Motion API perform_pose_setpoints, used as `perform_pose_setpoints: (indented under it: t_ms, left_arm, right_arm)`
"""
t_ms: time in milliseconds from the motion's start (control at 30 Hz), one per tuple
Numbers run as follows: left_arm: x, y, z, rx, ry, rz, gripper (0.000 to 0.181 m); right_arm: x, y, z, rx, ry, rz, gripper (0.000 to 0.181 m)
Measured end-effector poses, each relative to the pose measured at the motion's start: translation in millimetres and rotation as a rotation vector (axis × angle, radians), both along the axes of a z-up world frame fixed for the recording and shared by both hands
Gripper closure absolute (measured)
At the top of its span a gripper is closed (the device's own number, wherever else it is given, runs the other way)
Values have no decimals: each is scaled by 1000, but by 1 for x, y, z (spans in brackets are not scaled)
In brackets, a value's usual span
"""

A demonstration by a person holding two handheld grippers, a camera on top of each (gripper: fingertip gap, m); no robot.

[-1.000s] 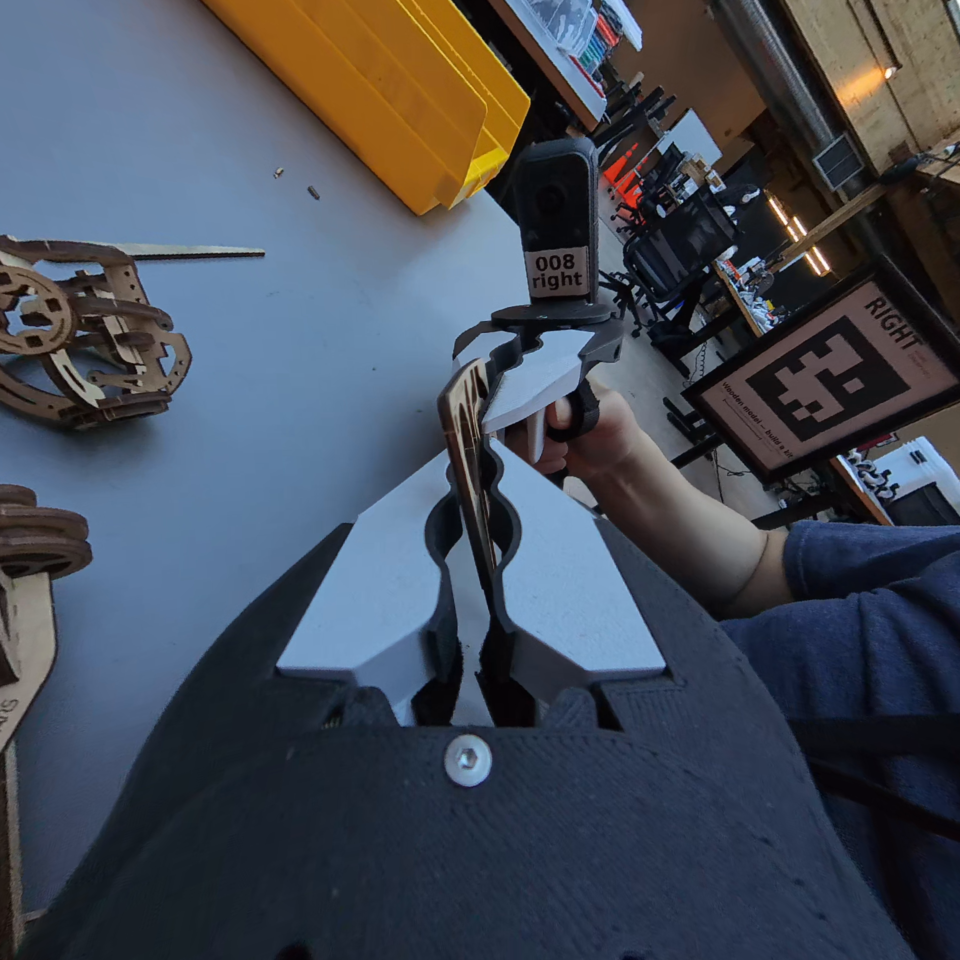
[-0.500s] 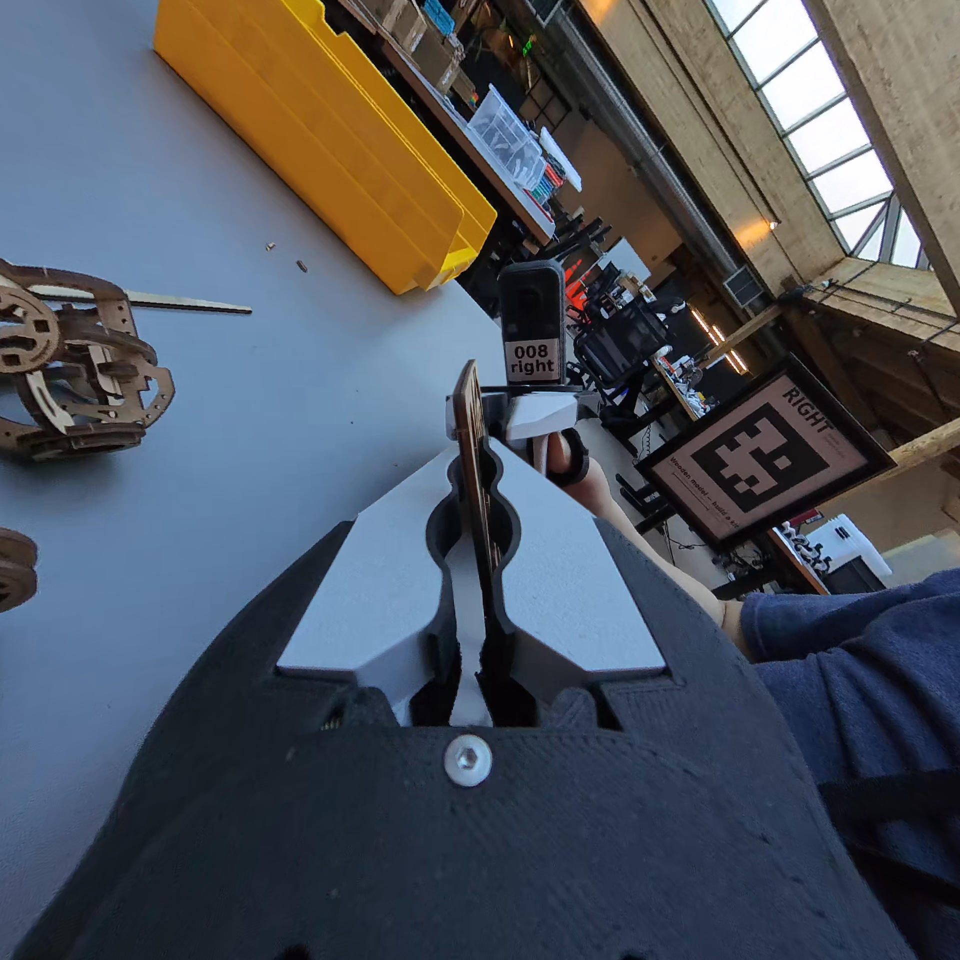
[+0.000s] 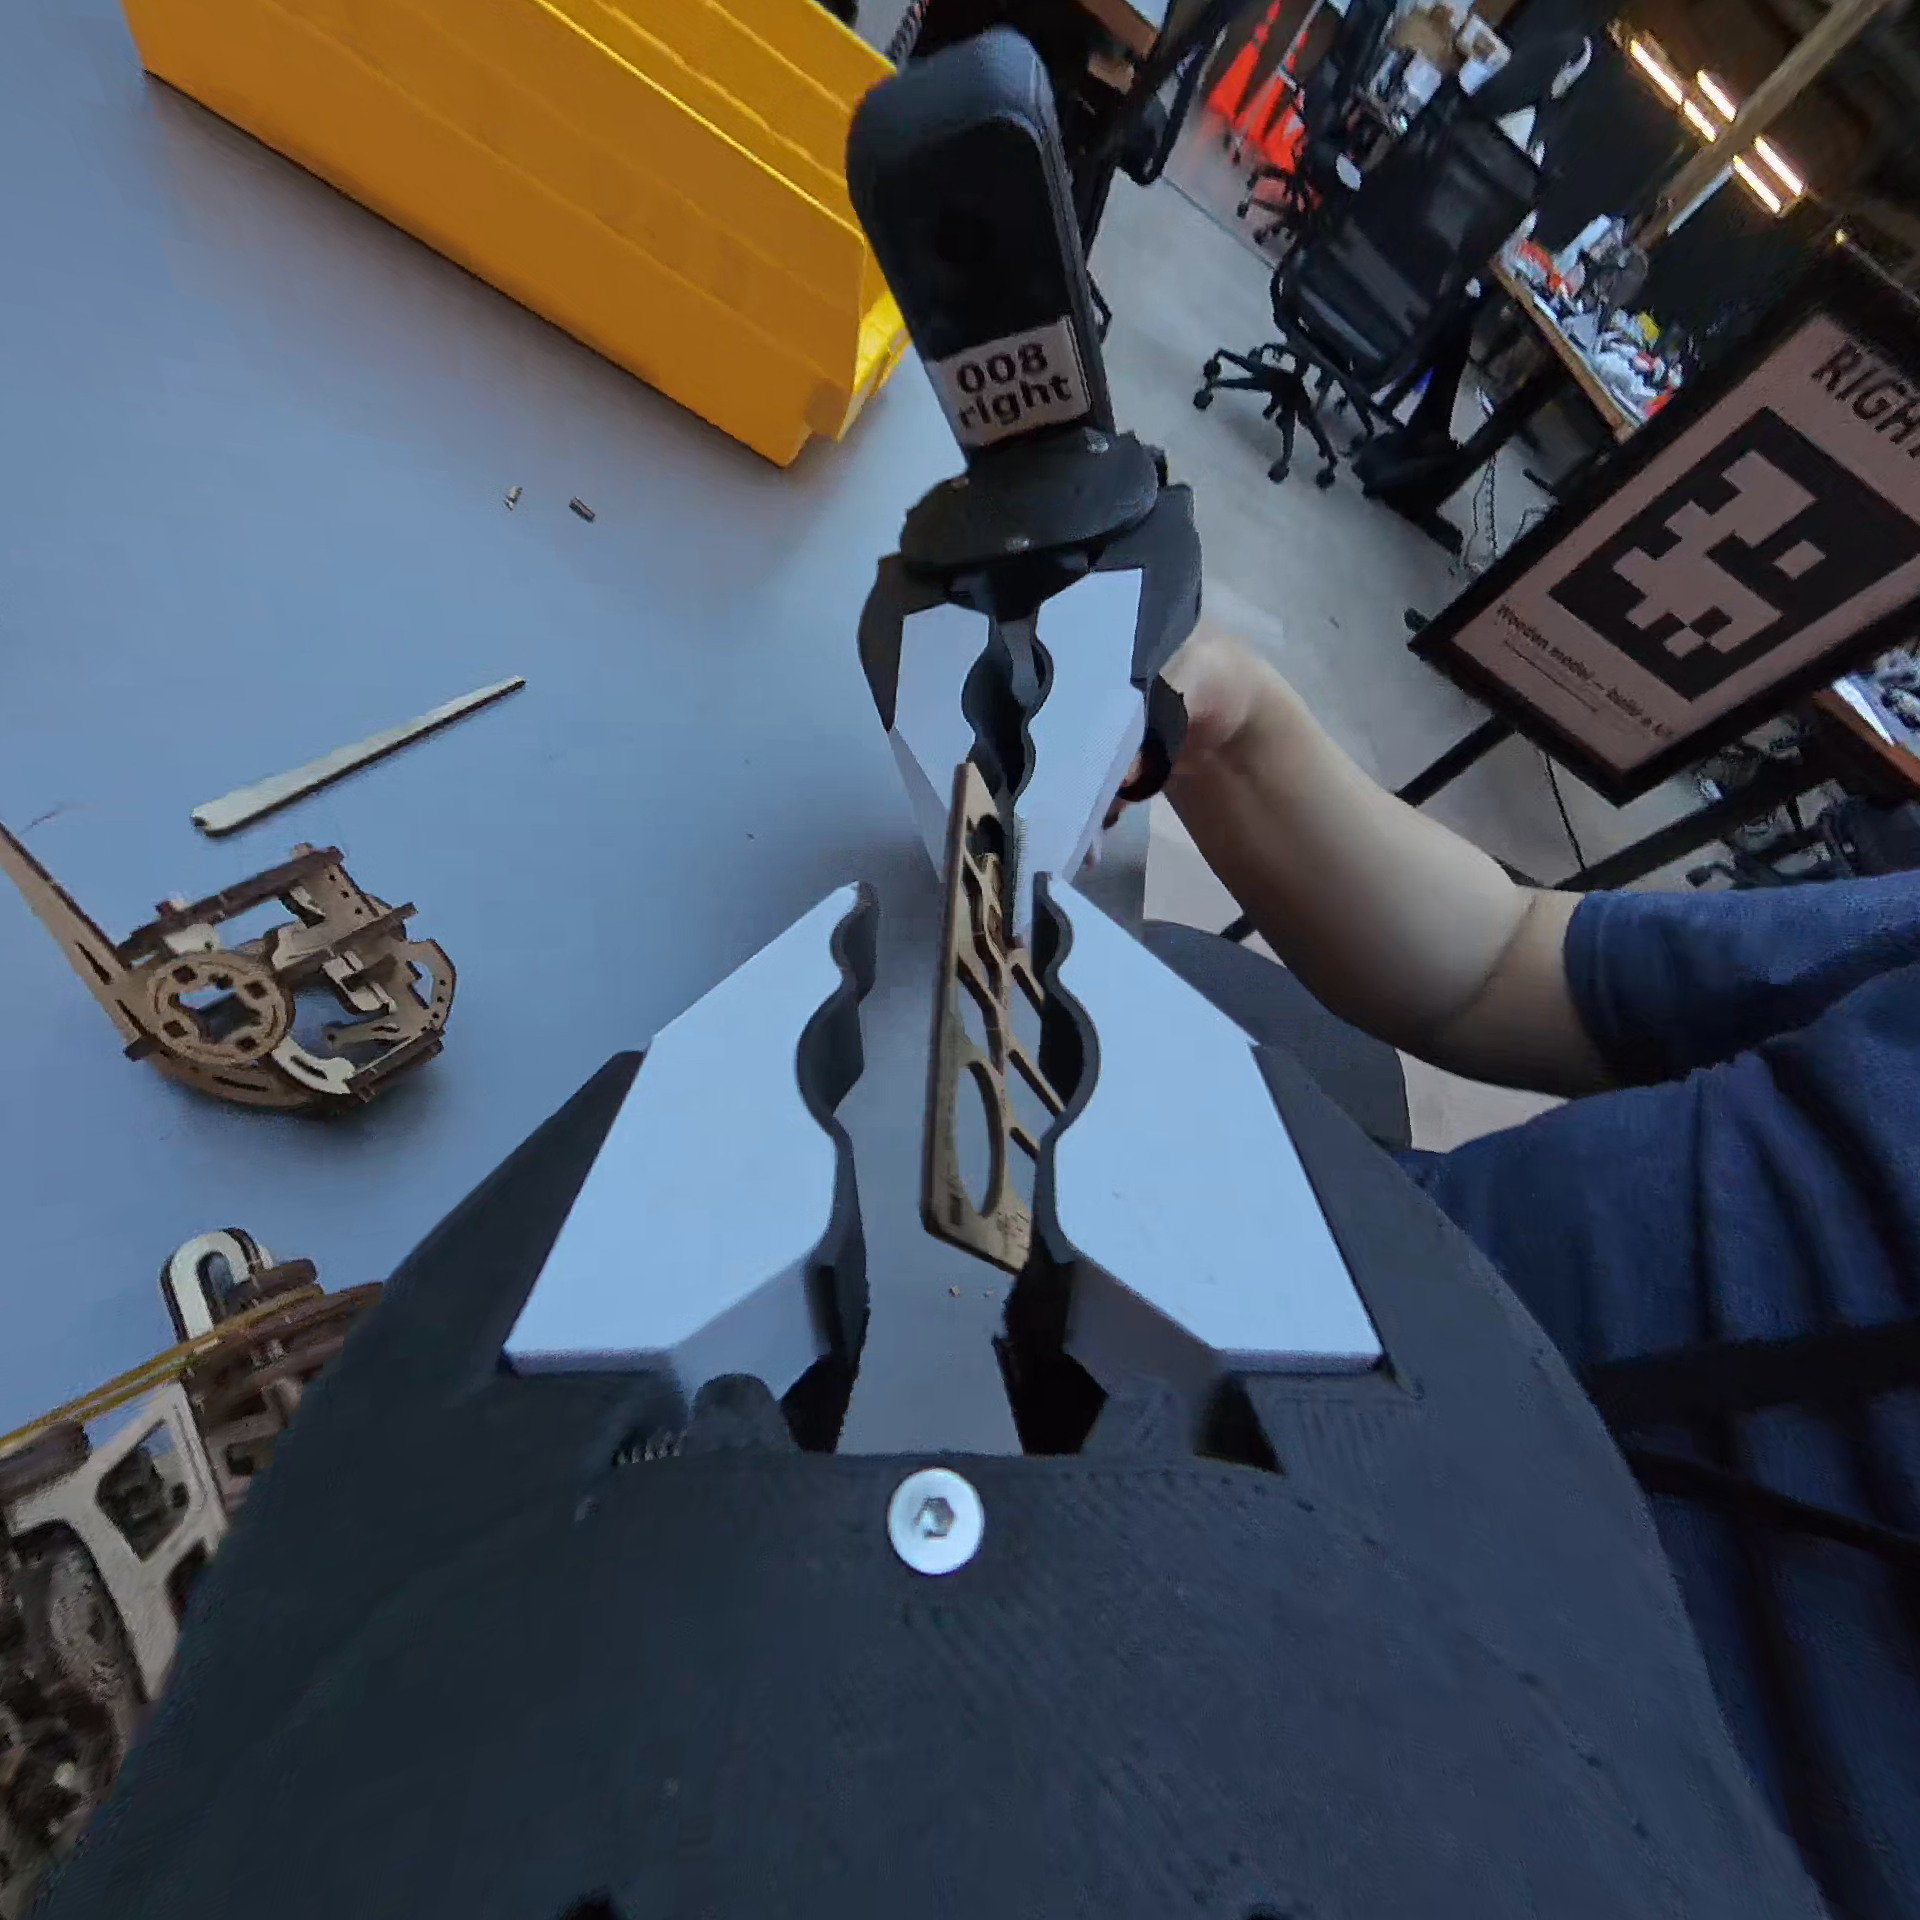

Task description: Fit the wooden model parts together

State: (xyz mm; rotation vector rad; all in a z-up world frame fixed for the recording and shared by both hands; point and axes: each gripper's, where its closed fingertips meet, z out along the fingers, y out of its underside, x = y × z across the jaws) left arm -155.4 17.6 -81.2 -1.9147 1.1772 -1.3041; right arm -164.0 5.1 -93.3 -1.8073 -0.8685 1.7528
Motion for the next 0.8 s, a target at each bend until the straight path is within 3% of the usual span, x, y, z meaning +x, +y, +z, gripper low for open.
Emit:
perform_pose_setpoints:
  t_ms: [100, 200, 300, 367, 433, 567, 633, 800]
  left_arm:
    - [1, -6, 4, -43, 33, -107, 169]
    - [-3, 5, 9, -55, 8, -66, 179]
    - [-14, 23, 21, -98, -104, 69, 181]
    - [-26, 30, 23, -92, -175, 175, 181]
    - [-37, 33, 22, -100, -250, 280, 181]
    - [-49, 26, 11, -154, -375, 420, 181]
    - [-54, 24, 5, -138, -400, 479, 181]
    - [-67, 22, 2, -95, -469, 599, 181]
  right_arm:
    - [-4, -1, 3, 32, -80, 80, 180]
    - [-6, 12, 9, 61, -94, 33, 178]
    - [6, 44, 27, 143, -68, -269, 162]
    - [21, 45, 54, 239, 36, -485, 166]
    - [14, 23, 66, 205, 173, -516, 181]
    - [-33, -1, 18, -171, 206, -374, 162]
    - [-39, 5, 10, -221, 265, -436, 163]
    - [-49, 9, -4, -170, 199, -544, 173]
